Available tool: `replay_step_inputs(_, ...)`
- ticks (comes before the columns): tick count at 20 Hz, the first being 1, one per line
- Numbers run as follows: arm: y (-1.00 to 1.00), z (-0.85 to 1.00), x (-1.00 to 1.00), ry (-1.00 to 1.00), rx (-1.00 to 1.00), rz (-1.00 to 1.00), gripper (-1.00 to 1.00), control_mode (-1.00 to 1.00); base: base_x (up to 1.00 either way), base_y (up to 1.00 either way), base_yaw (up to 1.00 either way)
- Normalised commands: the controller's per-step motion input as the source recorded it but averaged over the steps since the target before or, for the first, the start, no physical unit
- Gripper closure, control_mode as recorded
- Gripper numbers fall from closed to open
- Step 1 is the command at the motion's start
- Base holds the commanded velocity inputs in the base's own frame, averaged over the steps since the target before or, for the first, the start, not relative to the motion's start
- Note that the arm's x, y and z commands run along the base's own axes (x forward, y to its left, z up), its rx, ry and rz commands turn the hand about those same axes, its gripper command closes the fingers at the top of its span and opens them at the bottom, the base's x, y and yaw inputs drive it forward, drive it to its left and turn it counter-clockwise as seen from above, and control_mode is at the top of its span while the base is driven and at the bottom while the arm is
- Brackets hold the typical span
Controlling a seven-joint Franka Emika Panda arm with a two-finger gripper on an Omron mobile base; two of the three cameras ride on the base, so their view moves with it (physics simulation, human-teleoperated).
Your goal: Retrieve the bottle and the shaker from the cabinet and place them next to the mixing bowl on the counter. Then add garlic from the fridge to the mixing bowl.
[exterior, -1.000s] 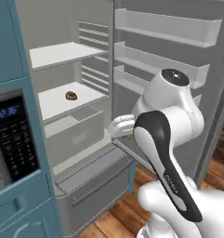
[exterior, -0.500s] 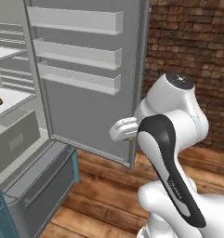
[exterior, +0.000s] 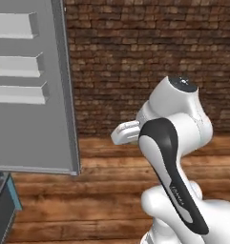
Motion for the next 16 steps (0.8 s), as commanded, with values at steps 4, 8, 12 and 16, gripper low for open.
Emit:
replay_step_inputs(4,0.0,0.0,0.0,0.0,0.0,0.0,1.0,1.0,0.25,-0.55,-0.73)
replay_step_inputs(8,0.0,0.0,0.0,0.0,0.0,0.0,1.0,1.0,0.26,-0.56,-0.72)
replay_step_inputs(12,0.0,0.0,0.0,0.0,0.0,0.0,1.0,1.0,0.45,-0.21,-0.73)
replay_step_inputs(16,0.0,0.0,0.0,0.0,0.0,0.0,1.0,1.0,0.48,0.0,-0.76)
